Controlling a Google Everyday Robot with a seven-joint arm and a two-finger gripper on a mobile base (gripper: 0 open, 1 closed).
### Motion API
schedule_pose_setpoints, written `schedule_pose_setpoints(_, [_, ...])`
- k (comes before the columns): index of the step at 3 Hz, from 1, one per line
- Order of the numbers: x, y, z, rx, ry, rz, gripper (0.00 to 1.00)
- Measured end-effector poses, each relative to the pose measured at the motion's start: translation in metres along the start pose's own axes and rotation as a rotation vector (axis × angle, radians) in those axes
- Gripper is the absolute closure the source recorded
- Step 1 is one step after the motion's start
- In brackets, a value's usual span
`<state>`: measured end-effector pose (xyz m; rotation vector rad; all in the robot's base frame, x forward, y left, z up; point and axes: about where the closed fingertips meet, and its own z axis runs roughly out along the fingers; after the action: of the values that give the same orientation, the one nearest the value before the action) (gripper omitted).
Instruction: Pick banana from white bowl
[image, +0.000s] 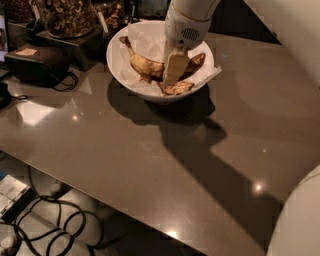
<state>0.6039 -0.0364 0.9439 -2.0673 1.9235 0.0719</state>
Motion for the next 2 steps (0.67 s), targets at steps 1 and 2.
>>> schedule_pose_setpoints(1, [0.000, 0.000, 0.000, 0.000, 0.000, 0.000, 1.00])
schedule_pose_setpoints(2, [-0.002, 0.022, -0.007, -0.001, -0.040, 0.013, 1.00])
